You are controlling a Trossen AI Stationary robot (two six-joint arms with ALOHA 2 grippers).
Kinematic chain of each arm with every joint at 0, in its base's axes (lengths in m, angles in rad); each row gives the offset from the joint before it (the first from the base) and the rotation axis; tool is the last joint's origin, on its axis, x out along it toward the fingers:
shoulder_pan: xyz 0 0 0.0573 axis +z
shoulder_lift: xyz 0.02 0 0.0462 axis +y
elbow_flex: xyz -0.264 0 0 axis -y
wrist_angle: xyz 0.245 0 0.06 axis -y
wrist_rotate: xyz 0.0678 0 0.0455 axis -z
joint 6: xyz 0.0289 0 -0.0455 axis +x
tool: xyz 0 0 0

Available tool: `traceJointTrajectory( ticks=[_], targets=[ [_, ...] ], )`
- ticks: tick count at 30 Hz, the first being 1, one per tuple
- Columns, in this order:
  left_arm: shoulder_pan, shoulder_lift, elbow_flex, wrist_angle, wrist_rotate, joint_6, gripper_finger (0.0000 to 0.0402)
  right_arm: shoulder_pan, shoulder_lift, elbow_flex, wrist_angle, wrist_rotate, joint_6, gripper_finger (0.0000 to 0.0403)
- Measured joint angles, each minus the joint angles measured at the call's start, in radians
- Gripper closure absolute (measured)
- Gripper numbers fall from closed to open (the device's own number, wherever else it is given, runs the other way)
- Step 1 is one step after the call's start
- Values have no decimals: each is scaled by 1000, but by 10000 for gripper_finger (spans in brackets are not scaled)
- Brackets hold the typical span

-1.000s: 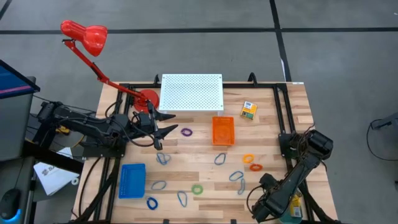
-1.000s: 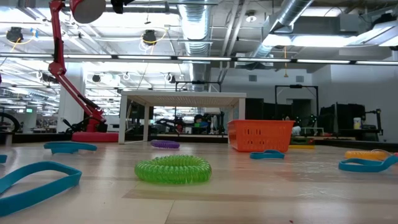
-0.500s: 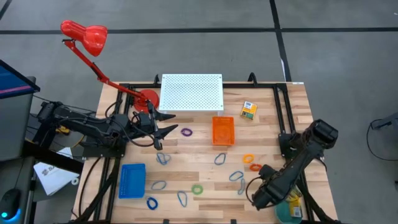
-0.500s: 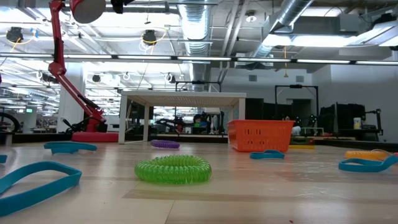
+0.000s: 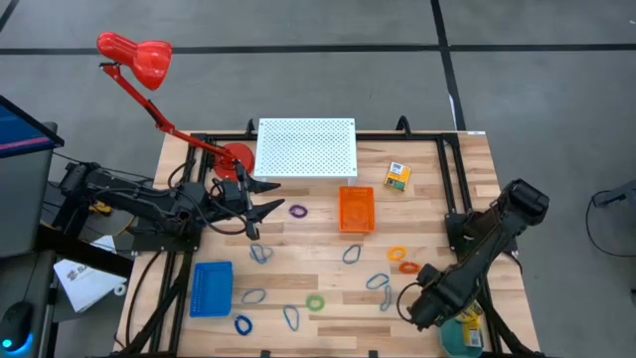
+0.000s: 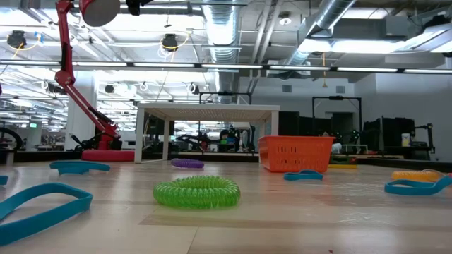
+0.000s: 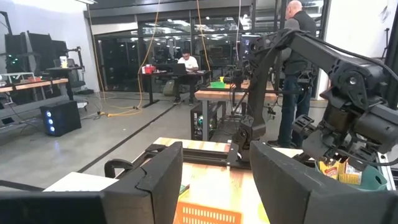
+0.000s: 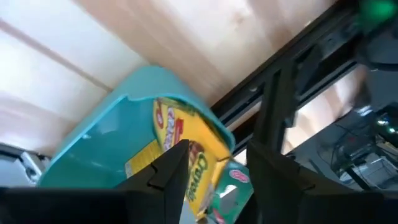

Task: Pick & Place Office Desk Supplies
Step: Put the bottom yellow crayon box into the bin

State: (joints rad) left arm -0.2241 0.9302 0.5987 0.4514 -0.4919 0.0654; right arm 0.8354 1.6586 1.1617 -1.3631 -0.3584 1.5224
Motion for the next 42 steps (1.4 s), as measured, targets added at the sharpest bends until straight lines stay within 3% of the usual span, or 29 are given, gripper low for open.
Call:
traceJointTrajectory(
  ticks=[13,22,27,42],
  targets=[
    [0,0,0,1,0,0,220,26,-10,-57,55,-68,17,261],
    [0,0,0,1,0,0,220,67,-10,-46,130,-125,128,345],
    [0,0,0,1,0,0,220,70,-10,16,98,-88,170,395],
    [0,0,0,-3,0,6,220,85,-10,90,-1,-60,322,402]
  ],
)
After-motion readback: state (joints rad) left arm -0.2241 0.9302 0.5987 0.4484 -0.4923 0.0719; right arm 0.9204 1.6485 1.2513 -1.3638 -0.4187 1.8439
